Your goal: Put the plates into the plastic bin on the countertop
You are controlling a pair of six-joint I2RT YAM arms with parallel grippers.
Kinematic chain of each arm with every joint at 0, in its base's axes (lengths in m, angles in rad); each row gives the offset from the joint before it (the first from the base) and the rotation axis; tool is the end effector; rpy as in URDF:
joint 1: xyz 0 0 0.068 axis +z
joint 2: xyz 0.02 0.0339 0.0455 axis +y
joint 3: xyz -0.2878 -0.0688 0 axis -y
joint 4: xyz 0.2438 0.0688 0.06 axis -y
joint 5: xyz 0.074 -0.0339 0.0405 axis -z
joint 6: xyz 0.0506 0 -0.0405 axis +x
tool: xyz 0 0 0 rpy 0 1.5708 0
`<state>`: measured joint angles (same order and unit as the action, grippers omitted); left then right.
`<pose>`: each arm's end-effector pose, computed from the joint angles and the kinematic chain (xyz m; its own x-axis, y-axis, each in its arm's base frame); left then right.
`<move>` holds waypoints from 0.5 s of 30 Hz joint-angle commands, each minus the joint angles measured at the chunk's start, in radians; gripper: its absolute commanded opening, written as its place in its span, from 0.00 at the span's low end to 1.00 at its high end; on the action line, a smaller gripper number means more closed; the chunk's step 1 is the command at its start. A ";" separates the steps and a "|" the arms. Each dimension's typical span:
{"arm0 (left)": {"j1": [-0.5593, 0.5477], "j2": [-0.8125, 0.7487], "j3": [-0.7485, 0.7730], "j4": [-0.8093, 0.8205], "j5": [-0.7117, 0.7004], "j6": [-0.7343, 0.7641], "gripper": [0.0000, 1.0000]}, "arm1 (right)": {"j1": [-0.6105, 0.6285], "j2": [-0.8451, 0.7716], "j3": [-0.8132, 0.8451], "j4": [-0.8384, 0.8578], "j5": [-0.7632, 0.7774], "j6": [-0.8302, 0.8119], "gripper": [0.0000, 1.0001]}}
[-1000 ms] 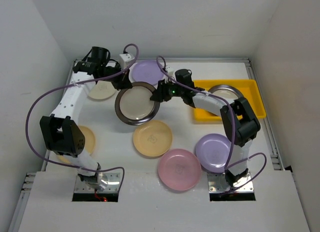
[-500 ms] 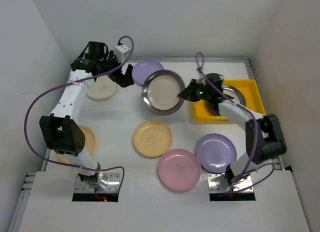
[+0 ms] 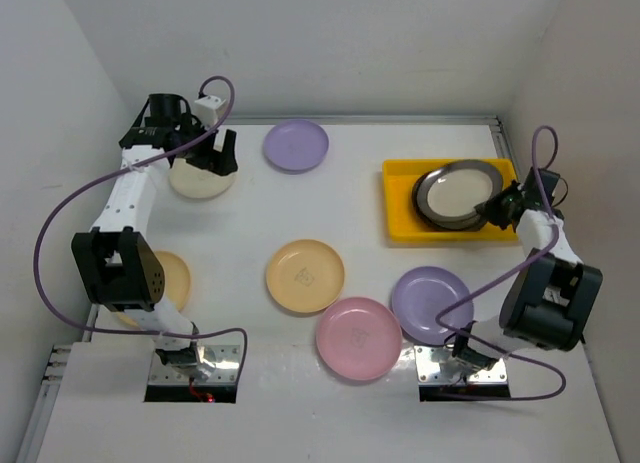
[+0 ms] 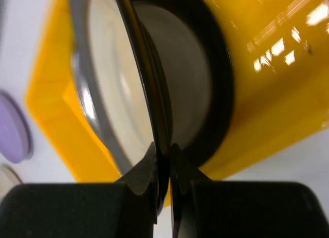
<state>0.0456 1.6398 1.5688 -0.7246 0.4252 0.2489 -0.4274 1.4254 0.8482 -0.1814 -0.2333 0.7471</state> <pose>0.3719 -0.0039 0.3574 -0.6307 0.1959 -0.7509 0.4150 0.9027 -0.1132 0.2822 -0.1157 0.2307 -0.2890 0.8581 -0.4244 0.6092 0.5069 0.6099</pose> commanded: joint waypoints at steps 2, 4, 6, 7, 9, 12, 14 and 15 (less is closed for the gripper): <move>-0.001 -0.064 -0.010 0.019 0.001 -0.007 1.00 | 0.001 0.066 0.120 -0.023 -0.115 0.009 0.00; -0.001 -0.064 -0.010 0.019 0.001 -0.007 1.00 | -0.010 0.111 0.138 -0.021 -0.112 0.005 0.01; -0.001 -0.064 -0.010 0.019 0.010 0.003 1.00 | -0.011 0.144 0.162 -0.027 -0.129 -0.003 0.19; -0.001 -0.064 -0.010 0.019 0.010 0.003 1.00 | -0.008 0.167 0.172 -0.038 -0.132 -0.017 0.39; -0.001 -0.064 -0.019 0.019 0.010 0.003 1.00 | -0.007 0.193 0.222 -0.131 -0.115 -0.049 0.58; -0.001 -0.064 -0.019 0.019 0.010 0.012 1.00 | 0.006 0.219 0.258 -0.225 -0.037 -0.100 0.79; -0.001 -0.064 -0.019 0.019 0.010 0.012 1.00 | 0.016 0.219 0.273 -0.254 0.029 -0.144 0.82; -0.001 -0.064 -0.019 0.019 0.020 0.012 1.00 | 0.021 0.222 0.281 -0.288 0.072 -0.156 0.84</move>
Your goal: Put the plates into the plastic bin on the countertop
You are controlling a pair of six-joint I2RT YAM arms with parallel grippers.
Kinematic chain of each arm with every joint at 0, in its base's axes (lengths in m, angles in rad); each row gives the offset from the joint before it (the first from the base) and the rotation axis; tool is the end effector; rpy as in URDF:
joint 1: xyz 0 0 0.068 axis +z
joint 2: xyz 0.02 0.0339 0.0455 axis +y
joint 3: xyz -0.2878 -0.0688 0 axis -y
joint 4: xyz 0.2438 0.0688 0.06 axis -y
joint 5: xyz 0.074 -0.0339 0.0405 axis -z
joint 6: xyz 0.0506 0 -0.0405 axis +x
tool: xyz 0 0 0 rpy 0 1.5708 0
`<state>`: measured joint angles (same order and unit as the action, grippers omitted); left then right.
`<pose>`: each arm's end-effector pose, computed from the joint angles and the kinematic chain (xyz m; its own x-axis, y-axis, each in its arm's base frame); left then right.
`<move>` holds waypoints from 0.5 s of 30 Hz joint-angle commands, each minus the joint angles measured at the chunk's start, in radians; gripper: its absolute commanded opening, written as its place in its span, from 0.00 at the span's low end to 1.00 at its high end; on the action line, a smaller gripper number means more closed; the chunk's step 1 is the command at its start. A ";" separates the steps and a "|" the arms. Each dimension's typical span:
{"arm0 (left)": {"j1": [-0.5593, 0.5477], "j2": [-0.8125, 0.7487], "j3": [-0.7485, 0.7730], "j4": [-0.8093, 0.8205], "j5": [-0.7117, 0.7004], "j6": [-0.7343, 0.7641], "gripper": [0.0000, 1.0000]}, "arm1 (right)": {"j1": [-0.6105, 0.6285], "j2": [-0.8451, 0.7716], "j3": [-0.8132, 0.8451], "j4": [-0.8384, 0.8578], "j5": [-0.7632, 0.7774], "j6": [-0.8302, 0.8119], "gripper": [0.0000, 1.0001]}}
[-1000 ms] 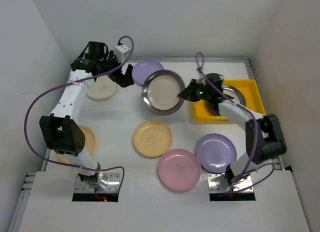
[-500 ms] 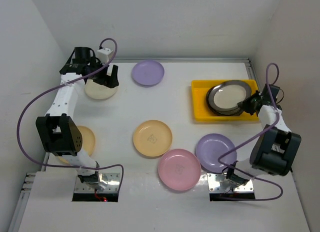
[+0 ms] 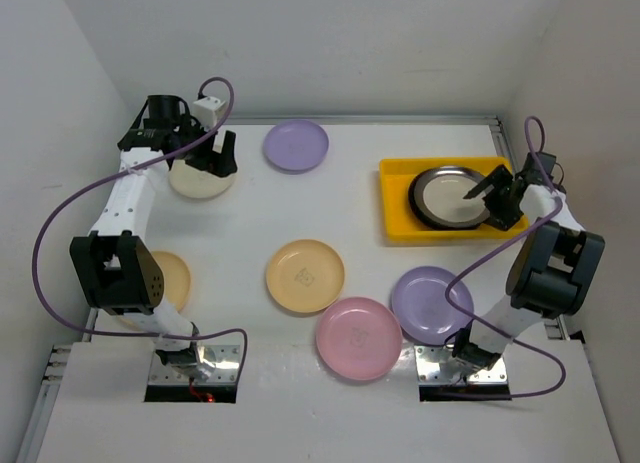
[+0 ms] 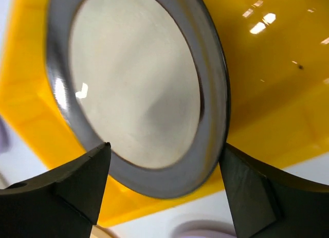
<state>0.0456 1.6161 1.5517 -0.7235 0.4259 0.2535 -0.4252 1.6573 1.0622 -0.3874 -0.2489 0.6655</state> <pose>0.3655 -0.0043 0.3601 -0.6229 0.2002 -0.7562 0.4192 0.9016 -0.1066 0.3228 -0.1325 0.2109 -0.4261 0.8499 -0.3100 0.6844 0.5270 0.5038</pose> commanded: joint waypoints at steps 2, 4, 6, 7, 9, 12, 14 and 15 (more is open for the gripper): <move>-0.001 -0.041 -0.002 0.018 0.019 0.007 1.00 | 0.032 -0.011 0.084 -0.111 0.138 -0.125 0.84; -0.001 -0.041 -0.002 0.018 0.030 0.007 1.00 | 0.043 -0.007 0.097 -0.117 0.192 -0.159 0.84; -0.001 -0.041 -0.002 0.018 0.030 0.007 1.00 | 0.066 0.022 0.114 -0.154 0.229 -0.185 0.85; -0.001 -0.041 -0.002 0.018 0.030 0.007 1.00 | 0.068 0.031 0.134 -0.160 0.238 -0.204 0.85; -0.001 -0.041 -0.002 0.018 0.030 0.007 1.00 | 0.082 0.062 0.185 -0.205 0.244 -0.219 0.85; -0.001 -0.041 -0.002 0.018 0.039 0.007 1.00 | 0.115 0.032 0.206 -0.255 0.299 -0.222 0.85; -0.001 -0.050 -0.002 0.018 0.039 0.016 1.00 | 0.140 -0.069 0.194 -0.248 0.362 -0.244 0.86; -0.001 -0.050 -0.002 0.018 0.028 0.016 1.00 | 0.166 -0.102 0.165 -0.252 0.405 -0.250 0.88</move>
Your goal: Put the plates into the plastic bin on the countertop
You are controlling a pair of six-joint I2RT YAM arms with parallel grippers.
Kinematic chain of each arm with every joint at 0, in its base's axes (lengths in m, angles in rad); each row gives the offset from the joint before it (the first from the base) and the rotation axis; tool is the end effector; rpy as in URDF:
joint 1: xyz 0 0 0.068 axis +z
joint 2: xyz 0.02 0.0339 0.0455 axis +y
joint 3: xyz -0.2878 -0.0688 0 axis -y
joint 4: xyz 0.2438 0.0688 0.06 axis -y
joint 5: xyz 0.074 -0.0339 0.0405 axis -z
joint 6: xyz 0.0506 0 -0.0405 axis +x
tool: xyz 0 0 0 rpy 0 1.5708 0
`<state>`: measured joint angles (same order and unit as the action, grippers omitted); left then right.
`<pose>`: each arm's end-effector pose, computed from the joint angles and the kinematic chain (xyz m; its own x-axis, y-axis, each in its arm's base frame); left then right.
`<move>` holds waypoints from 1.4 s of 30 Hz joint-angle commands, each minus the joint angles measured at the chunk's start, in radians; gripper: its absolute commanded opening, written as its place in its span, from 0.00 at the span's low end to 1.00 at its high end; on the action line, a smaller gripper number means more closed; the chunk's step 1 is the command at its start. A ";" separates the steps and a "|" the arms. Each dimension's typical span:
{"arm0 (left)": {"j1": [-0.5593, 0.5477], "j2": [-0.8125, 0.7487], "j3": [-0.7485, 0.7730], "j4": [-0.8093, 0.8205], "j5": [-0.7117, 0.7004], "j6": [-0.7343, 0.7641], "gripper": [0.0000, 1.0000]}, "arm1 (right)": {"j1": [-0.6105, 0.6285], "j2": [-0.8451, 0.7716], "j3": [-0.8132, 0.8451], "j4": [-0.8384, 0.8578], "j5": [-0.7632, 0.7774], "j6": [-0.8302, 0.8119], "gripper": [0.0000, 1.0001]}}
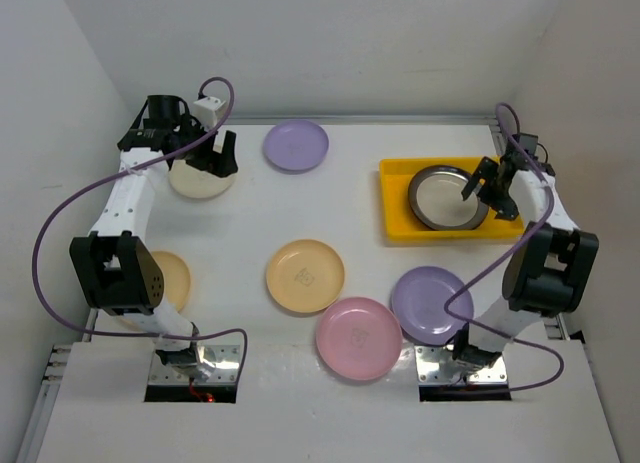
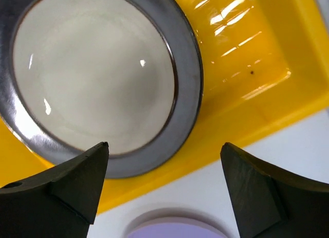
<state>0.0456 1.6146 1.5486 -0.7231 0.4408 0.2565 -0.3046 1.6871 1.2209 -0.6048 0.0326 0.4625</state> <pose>0.3648 -0.0050 0.3598 -0.6201 0.2014 -0.7583 0.4304 0.8954 -0.1142 0.3409 -0.1089 0.2340 -0.6089 0.6589 -0.4417 0.6552 0.7316 0.1882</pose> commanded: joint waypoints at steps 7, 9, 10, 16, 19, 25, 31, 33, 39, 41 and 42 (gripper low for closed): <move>-0.001 -0.048 -0.008 0.017 0.035 0.013 1.00 | 0.084 -0.484 -0.291 -0.188 0.102 0.074 0.98; -0.001 -0.039 -0.008 0.017 0.044 0.013 1.00 | 0.085 -0.529 -0.418 -0.191 0.066 0.094 0.95; -0.001 -0.039 -0.008 0.017 0.058 0.013 1.00 | 0.087 -0.541 -0.441 -0.188 0.063 0.116 0.94; -0.001 -0.039 -0.008 0.017 0.096 0.023 1.00 | 0.096 -0.506 -0.592 -0.110 0.087 0.107 0.79; -0.001 -0.050 -0.018 0.017 0.116 0.023 1.00 | 0.096 -0.455 -0.604 -0.073 0.154 0.097 0.79; -0.001 -0.068 -0.038 0.017 0.125 0.023 1.00 | 0.099 -0.342 -0.601 -0.015 0.185 0.073 0.81; -0.001 -0.090 -0.047 0.008 0.125 0.023 1.00 | 0.122 -0.283 -0.598 -0.015 0.113 0.062 0.38; -0.001 -0.090 -0.047 0.008 0.125 0.023 1.00 | 0.152 -0.335 -0.615 -0.018 0.098 0.070 0.27; -0.001 -0.090 -0.065 0.008 0.125 0.023 1.00 | 0.249 -0.480 -0.633 -0.079 0.072 0.099 0.00; -0.001 -0.099 -0.065 0.008 0.125 0.023 1.00 | 0.272 -0.524 -0.629 -0.102 0.066 0.094 0.00; -0.001 -0.099 -0.065 0.008 0.125 0.023 1.00 | 0.283 -0.532 -0.621 -0.124 0.059 0.094 0.00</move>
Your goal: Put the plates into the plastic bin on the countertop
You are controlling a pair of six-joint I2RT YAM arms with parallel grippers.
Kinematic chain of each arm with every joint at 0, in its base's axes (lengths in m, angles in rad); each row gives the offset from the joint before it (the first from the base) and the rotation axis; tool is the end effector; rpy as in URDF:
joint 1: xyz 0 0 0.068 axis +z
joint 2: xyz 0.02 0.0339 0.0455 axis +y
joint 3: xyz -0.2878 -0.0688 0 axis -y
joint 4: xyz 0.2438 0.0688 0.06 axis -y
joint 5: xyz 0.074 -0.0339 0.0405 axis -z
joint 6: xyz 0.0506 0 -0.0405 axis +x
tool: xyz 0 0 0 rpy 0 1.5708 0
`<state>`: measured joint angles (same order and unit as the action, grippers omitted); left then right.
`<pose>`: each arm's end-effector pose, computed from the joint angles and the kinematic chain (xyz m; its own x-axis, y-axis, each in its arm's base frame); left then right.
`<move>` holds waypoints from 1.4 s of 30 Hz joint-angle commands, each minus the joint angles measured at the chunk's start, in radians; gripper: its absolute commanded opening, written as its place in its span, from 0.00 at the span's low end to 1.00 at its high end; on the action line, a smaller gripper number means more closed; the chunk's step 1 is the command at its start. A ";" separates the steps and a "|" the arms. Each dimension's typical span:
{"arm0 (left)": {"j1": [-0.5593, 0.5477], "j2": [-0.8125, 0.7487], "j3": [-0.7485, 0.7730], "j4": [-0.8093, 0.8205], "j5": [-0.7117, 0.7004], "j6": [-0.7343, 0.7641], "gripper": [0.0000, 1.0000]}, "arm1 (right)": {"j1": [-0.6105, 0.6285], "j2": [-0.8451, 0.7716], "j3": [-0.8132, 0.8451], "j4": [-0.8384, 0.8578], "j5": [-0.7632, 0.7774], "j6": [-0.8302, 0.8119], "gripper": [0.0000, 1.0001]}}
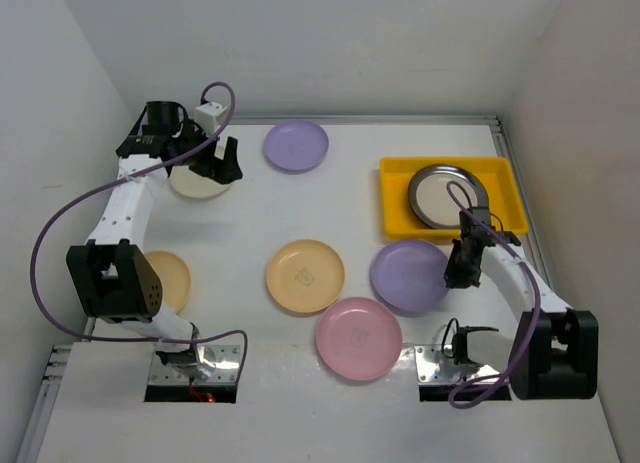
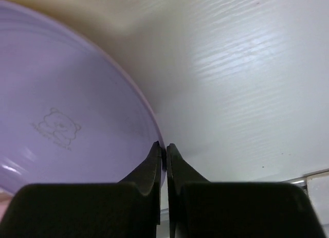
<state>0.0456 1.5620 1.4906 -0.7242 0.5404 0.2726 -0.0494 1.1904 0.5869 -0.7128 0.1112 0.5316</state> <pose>0.3479 -0.0102 0.3599 -0.6009 0.2037 -0.7730 0.5009 0.8496 -0.1655 0.1787 -0.0145 0.1715 -0.7942 0.5437 -0.2715 0.5563 0.8302 0.0350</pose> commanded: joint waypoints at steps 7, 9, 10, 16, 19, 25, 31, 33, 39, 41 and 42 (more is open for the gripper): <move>-0.001 -0.046 -0.007 0.009 0.017 0.016 1.00 | 0.124 -0.112 0.118 -0.120 -0.151 -0.030 0.00; -0.001 -0.046 -0.007 0.009 0.016 0.016 1.00 | 0.137 -0.121 0.163 -0.135 -0.235 -0.047 0.00; -0.001 -0.046 -0.007 0.009 0.016 0.016 1.00 | 0.151 -0.123 0.194 -0.142 -0.257 -0.068 0.00; -0.001 -0.037 -0.007 0.009 0.007 0.025 1.00 | 0.163 -0.132 0.324 -0.070 -0.357 -0.055 0.00; -0.001 -0.037 -0.007 0.009 -0.003 0.025 1.00 | 0.122 -0.123 0.341 0.012 -0.312 -0.016 0.00; 0.008 -0.019 -0.007 0.009 -0.022 0.025 1.00 | -0.179 0.062 0.355 0.278 -0.176 0.103 0.00; 0.030 -0.010 -0.007 0.009 -0.042 0.025 1.00 | -0.254 0.355 0.517 0.322 -0.191 0.080 0.00; 0.042 0.000 -0.007 0.000 -0.042 0.025 1.00 | -0.274 0.388 0.539 0.354 -0.196 0.080 0.00; 0.060 0.009 0.002 0.000 -0.042 0.025 1.00 | -0.294 0.523 0.631 0.302 -0.127 0.030 0.15; 0.069 0.018 0.002 0.000 -0.042 0.025 1.00 | -0.299 0.544 0.639 0.294 -0.149 -0.005 0.42; 0.069 0.018 0.002 0.000 -0.042 0.025 1.00 | -0.296 0.551 0.666 0.262 -0.174 -0.051 0.74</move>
<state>0.1005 1.5757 1.4830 -0.7246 0.4923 0.2871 -0.3481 1.7374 1.1755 -0.4278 -0.0479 0.5667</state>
